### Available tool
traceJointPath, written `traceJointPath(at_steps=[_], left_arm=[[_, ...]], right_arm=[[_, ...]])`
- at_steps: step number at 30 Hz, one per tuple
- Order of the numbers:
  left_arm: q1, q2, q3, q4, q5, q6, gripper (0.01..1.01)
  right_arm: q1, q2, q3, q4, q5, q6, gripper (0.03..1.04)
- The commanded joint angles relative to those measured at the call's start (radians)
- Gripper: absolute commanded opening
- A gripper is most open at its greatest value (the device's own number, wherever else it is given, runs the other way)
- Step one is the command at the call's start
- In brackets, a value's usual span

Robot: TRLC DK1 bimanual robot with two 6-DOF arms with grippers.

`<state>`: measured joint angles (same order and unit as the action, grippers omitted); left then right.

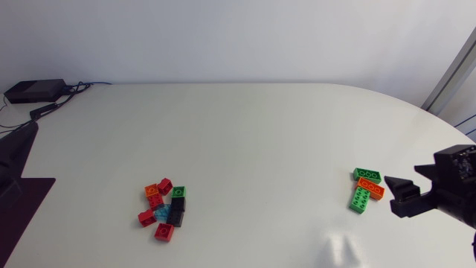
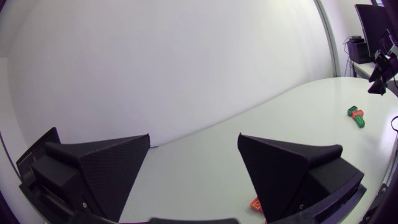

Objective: Sort duplo bricks by size, large to the right and small to the left

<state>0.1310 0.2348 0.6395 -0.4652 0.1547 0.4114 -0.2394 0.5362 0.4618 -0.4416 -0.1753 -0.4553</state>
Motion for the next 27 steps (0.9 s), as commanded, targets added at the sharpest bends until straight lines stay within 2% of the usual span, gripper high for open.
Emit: traceJointPath(at_steps=[1, 6, 27], left_arm=[[0.013, -0.014, -0.057, 0.023, -0.037, -0.045, 0.98], [0.028, -0.018, -0.143, 0.094, -0.072, -0.058, 0.98], [-0.084, -0.171, -0.494, 0.356, -0.13, -0.308, 0.98]], right_arm=[[-0.028, -0.085, 0.008, -0.016, 0.017, 0.038, 1.0], [-0.059, -0.235, -0.009, -0.034, 0.045, 0.055, 1.0], [0.152, -0.448, -0.329, 0.302, 0.137, 0.338, 1.0]])
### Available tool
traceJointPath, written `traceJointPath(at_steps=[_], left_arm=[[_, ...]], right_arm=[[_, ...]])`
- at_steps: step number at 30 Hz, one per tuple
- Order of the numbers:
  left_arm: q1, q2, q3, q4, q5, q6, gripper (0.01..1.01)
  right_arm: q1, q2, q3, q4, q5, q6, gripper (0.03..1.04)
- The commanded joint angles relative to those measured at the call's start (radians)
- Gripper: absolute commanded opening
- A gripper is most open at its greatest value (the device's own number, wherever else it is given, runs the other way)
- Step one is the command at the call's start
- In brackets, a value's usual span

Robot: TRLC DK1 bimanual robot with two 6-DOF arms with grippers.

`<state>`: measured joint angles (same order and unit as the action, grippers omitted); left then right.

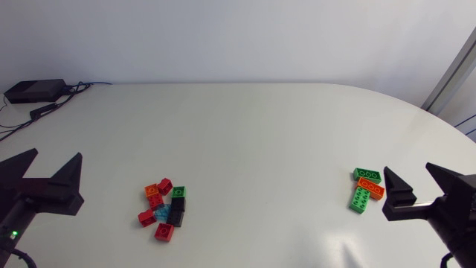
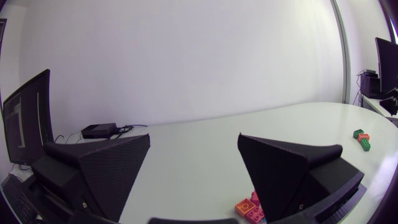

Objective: Sort duplo bricks by size, large to the right and small to the left

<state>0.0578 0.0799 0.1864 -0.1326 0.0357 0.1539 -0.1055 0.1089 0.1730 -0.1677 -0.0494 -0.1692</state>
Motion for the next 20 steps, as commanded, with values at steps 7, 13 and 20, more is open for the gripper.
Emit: traceJointPath(at_steps=[7, 13, 20], left_arm=[[-0.049, -0.068, -0.158, 0.112, -0.031, -0.134, 0.98], [-0.058, -0.08, -0.186, 0.133, -0.036, -0.154, 0.98], [-0.058, -0.08, -0.186, 0.133, -0.036, -0.154, 0.98]], right_arm=[[0.089, -0.092, -0.147, 0.141, 0.042, 0.147, 1.0], [0.105, -0.109, -0.173, 0.168, 0.049, 0.169, 1.0], [0.105, -0.109, -0.173, 0.168, 0.049, 0.169, 1.0]])
